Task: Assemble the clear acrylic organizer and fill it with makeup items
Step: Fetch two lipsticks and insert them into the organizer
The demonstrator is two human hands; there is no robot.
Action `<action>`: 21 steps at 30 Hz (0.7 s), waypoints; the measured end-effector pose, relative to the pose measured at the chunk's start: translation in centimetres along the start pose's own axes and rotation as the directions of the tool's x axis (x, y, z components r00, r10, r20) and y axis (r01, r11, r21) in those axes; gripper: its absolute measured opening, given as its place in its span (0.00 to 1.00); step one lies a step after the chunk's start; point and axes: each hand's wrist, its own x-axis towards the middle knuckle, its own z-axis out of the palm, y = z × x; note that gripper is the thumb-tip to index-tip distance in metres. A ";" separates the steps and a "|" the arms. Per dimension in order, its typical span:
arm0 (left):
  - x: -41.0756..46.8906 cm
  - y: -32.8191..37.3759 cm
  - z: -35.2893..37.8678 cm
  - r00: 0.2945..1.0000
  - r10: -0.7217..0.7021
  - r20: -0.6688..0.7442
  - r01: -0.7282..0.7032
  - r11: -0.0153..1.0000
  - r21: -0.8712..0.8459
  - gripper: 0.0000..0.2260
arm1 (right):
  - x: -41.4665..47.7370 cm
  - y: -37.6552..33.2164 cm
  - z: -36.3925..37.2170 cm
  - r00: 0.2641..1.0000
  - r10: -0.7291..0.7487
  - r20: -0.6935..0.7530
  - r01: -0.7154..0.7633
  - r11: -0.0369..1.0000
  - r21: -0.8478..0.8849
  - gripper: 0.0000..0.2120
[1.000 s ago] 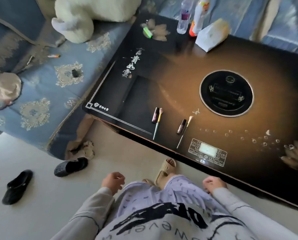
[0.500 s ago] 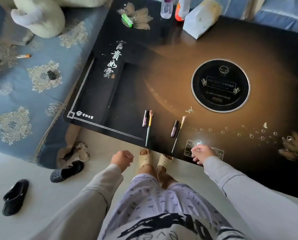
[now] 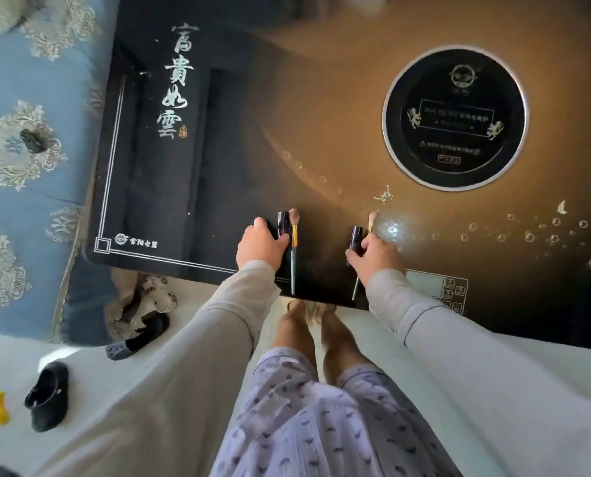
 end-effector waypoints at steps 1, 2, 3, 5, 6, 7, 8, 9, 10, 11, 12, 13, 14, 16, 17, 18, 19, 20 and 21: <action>0.4 0.2 0.2 1.000 -0.001 0.002 0.001 1.000 0.004 0.17 | 0.2 -0.2 0.2 1.000 0.007 -0.005 -0.007 1.000 -0.031 0.15; 0.7 0.4 0.4 1.000 -0.001 0.011 0.001 1.000 0.006 0.15 | 0.3 -0.4 0.4 1.000 0.011 -0.005 -0.011 0.998 -0.056 0.15; 0.9 0.6 0.5 1.000 -0.001 0.021 0.000 1.000 0.011 0.14 | 0.4 -0.6 0.5 1.000 0.011 -0.007 -0.011 0.997 -0.077 0.15; 1.1 0.7 0.8 0.999 0.006 0.035 -0.007 0.999 0.034 0.12 | 0.5 -0.8 0.7 1.000 0.020 -0.011 -0.021 0.995 -0.095 0.15; 1.1 0.7 0.9 0.999 0.012 0.038 -0.013 0.999 0.043 0.12 | 0.5 -0.8 0.8 1.000 0.029 -0.012 -0.030 0.995 -0.095 0.15; 1.2 0.6 1.0 0.999 0.014 0.038 -0.016 0.999 0.048 0.12 | 0.6 -0.9 0.9 0.999 0.038 -0.010 -0.039 0.995 -0.095 0.15; 1.2 0.6 1.1 0.999 0.014 0.039 -0.016 0.999 0.051 0.12 | 0.6 -1.0 1.0 0.999 0.049 -0.003 -0.049 0.995 -0.092 0.15; 1.2 0.5 1.1 0.999 0.012 0.043 -0.014 0.999 0.051 0.12 | 0.6 -1.0 1.0 0.998 0.058 0.005 -0.058 0.995 -0.085 0.15; 1.2 0.4 1.1 0.999 0.009 0.052 -0.011 0.999 0.048 0.12 | 0.7 -1.0 1.0 0.998 0.067 0.014 -0.065 0.995 -0.070 0.14; 1.2 0.2 1.0 0.998 0.005 0.067 -0.008 0.999 0.045 0.12 | 0.7 -1.0 0.9 0.997 0.074 0.024 -0.073 0.996 -0.050 0.14; 1.2 0.1 0.9 0.997 0.001 0.083 -0.004 0.999 0.045 0.12 | 0.6 -0.8 0.8 0.996 0.080 0.034 -0.079 0.997 -0.025 0.14; 1.1 -0.2 0.7 0.995 0.000 0.097 -0.005 0.999 0.046 0.12 | 0.4 -0.6 0.7 0.996 0.084 0.041 -0.084 0.996 0.002 0.14; 0.9 -0.5 0.5 0.994 0.001 0.109 -0.006 0.999 0.046 0.11 | 0.2 -0.4 0.4 0.995 0.086 0.048 -0.087 0.996 0.025 0.13; 0.3 -1.3 -0.2 0.991 0.007 0.132 -0.013 0.999 0.047 0.09 | -0.3 0.3 -0.2 0.994 0.082 0.066 -0.086 0.995 0.051 0.11; -0.2 -1.7 -0.5 0.989 0.011 0.145 -0.019 0.999 0.050 0.07 | -0.6 0.7 -0.6 0.994 0.080 0.078 -0.085 0.995 0.061 0.09; -0.8 -2.3 -0.8 0.987 0.013 0.158 -0.021 0.998 0.052 0.07 | -1.1 1.1 -1.0 0.993 0.079 0.091 -0.087 0.993 0.081 0.09; -1.5 -2.9 -1.1 0.986 0.014 0.166 -0.022 0.999 0.046 0.07 | -1.6 1.5 -1.3 0.991 0.078 0.109 -0.090 0.990 0.111 0.11; -2.3 -3.5 -1.3 0.985 0.013 0.172 -0.019 0.999 0.035 0.08 | -2.2 2.0 -1.6 0.988 0.076 0.131 -0.095 0.984 0.149 0.13; -3.1 -4.1 -1.5 0.984 0.011 0.176 -0.016 1.000 0.023 0.08 | -2.9 2.6 -1.8 0.986 0.077 0.148 -0.104 0.977 0.186 0.14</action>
